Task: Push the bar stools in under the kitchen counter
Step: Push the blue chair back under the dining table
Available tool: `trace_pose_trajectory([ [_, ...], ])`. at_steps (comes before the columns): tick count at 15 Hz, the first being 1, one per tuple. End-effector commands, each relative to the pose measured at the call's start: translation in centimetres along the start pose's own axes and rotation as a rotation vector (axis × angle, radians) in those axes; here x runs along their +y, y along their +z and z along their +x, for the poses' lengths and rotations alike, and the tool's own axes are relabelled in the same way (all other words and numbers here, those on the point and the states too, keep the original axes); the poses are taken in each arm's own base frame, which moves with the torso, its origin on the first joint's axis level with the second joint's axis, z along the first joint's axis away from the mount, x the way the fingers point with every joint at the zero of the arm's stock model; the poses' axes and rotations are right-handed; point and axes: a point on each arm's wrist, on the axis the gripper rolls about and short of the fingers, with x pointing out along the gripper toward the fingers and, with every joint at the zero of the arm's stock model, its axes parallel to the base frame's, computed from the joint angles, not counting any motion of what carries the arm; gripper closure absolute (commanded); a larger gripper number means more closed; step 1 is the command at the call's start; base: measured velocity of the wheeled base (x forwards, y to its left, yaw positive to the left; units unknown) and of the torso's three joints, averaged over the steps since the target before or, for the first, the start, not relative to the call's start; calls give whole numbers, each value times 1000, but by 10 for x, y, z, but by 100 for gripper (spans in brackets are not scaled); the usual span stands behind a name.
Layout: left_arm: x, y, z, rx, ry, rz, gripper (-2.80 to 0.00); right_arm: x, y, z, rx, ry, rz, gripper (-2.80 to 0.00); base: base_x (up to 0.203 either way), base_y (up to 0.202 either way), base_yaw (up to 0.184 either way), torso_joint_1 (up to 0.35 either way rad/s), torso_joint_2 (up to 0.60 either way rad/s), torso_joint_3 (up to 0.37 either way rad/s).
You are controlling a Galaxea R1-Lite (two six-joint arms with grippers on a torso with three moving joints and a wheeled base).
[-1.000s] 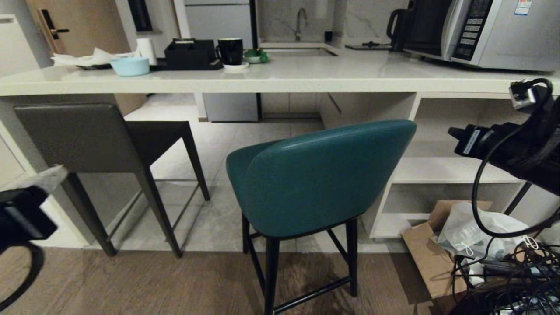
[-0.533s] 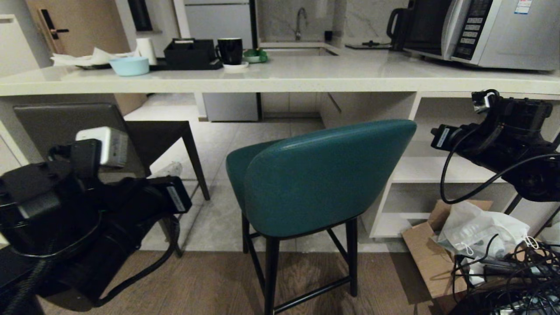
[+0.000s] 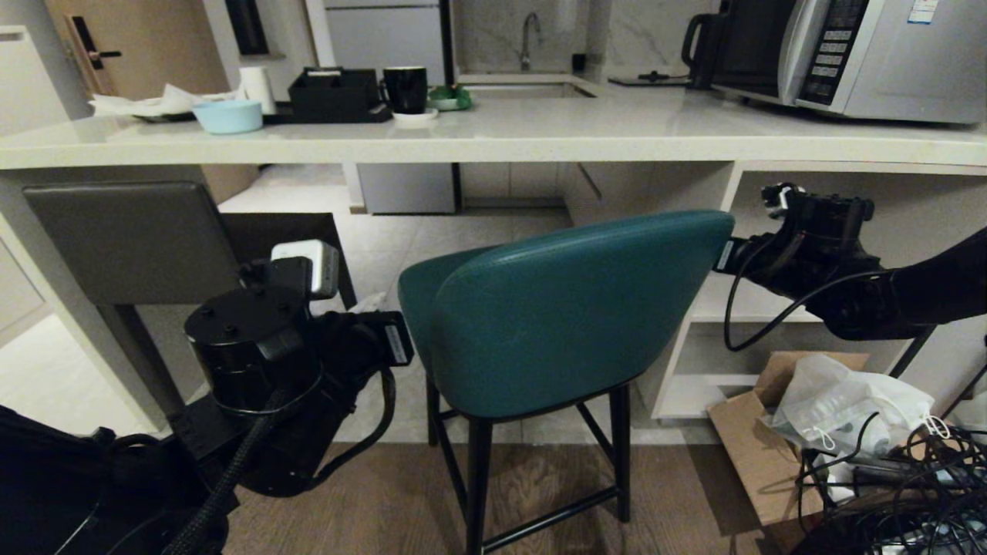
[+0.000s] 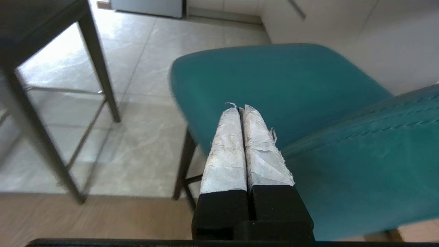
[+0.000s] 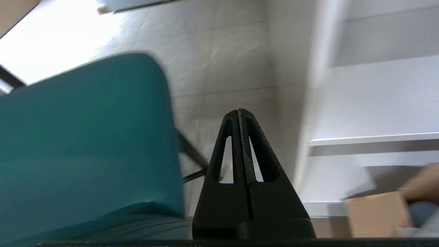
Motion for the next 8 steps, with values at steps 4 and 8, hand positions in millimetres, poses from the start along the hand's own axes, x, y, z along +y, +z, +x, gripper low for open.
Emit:
trace_pose_trajectory([
  [4, -7, -9, 8, 5, 4, -13, 0, 38, -10, 1, 21, 84, -7, 0, 0, 0, 0, 0, 0, 0],
  [8, 2, 2, 9, -27, 27, -28, 0, 58, 1, -29, 21, 127, -10, 0, 0, 0, 0, 0, 0, 0],
])
